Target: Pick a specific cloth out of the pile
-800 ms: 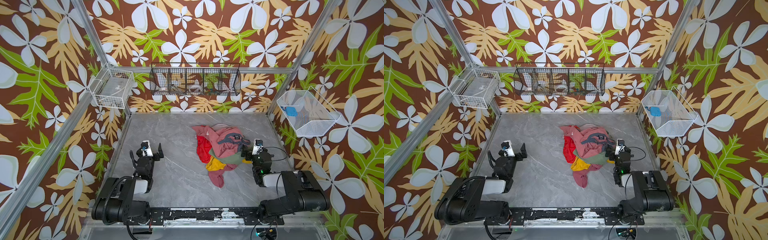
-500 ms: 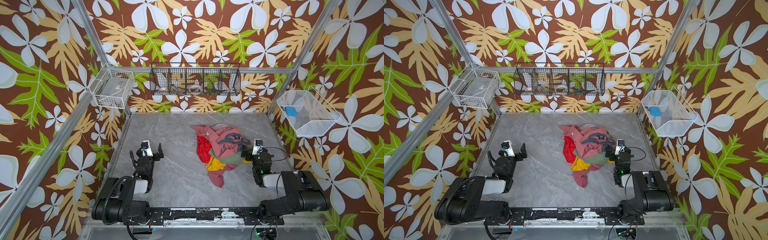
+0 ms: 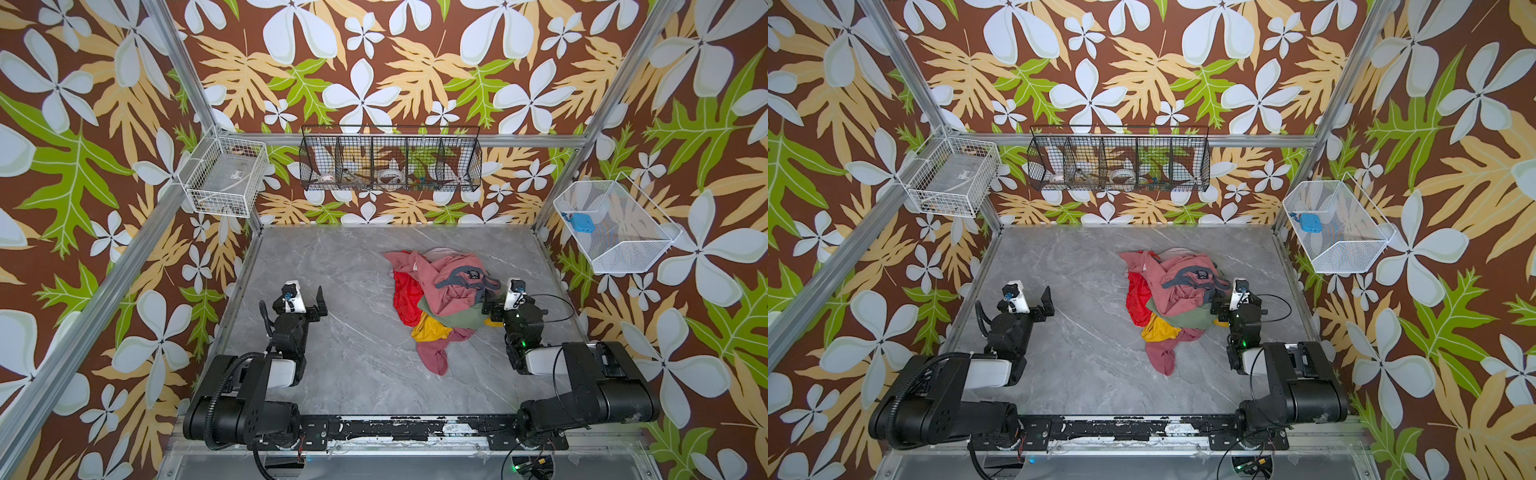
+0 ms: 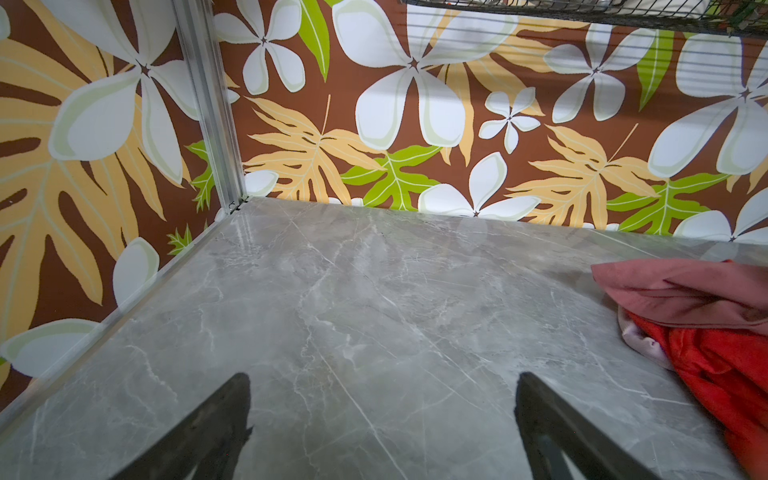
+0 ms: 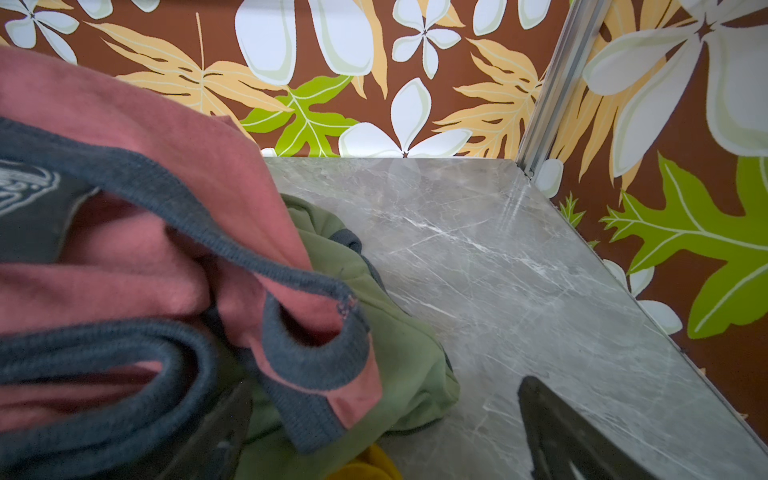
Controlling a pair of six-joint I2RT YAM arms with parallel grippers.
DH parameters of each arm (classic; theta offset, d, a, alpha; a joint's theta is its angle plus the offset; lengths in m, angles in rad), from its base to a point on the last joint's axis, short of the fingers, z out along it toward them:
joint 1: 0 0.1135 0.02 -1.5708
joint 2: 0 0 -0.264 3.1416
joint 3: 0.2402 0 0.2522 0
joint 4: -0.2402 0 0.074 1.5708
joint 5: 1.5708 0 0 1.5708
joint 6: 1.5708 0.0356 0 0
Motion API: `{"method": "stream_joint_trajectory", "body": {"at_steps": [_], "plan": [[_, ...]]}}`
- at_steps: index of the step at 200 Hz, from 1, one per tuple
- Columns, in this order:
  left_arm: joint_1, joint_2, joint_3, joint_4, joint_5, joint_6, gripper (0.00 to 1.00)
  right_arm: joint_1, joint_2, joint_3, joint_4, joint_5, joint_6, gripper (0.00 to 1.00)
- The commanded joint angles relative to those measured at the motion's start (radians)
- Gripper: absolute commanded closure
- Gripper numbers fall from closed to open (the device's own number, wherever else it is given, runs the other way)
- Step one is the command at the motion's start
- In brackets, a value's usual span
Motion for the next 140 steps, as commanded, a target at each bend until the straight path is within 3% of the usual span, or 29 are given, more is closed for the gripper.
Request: {"method": "stream_joint_trajectory", "body": {"at_steps": [1, 56, 73, 86, 108, 140], "plan": [[0.002, 0.002, 0.008, 0.011, -0.003, -0.003, 0.0, 0.0, -0.002, 0.0, 0.02, -0.006, 0.002, 0.0], [0.002, -0.009, 0.008, 0.003, -0.013, -0.005, 0.0, 0.0, -0.01, 0.004, 0.018, -0.003, 0.003, 0.01], [0.002, -0.091, 0.044, -0.131, -0.019, -0.009, 0.0, -0.006, -0.096, 0.163, -0.354, 0.012, 0.034, 0.0], [0.002, -0.169, 0.092, -0.289, -0.03, -0.026, 0.0, -0.023, -0.143, 0.27, -0.563, -0.041, 0.046, 0.04], [0.002, -0.28, 0.15, -0.485, -0.054, -0.137, 0.0, -0.025, -0.248, 0.321, -0.694, -0.063, 0.069, 0.04], [0.0, -0.381, 0.193, -0.611, 0.015, -0.249, 0.0, -0.025, -0.392, 0.346, -0.818, -0.103, 0.148, 0.03]]}}
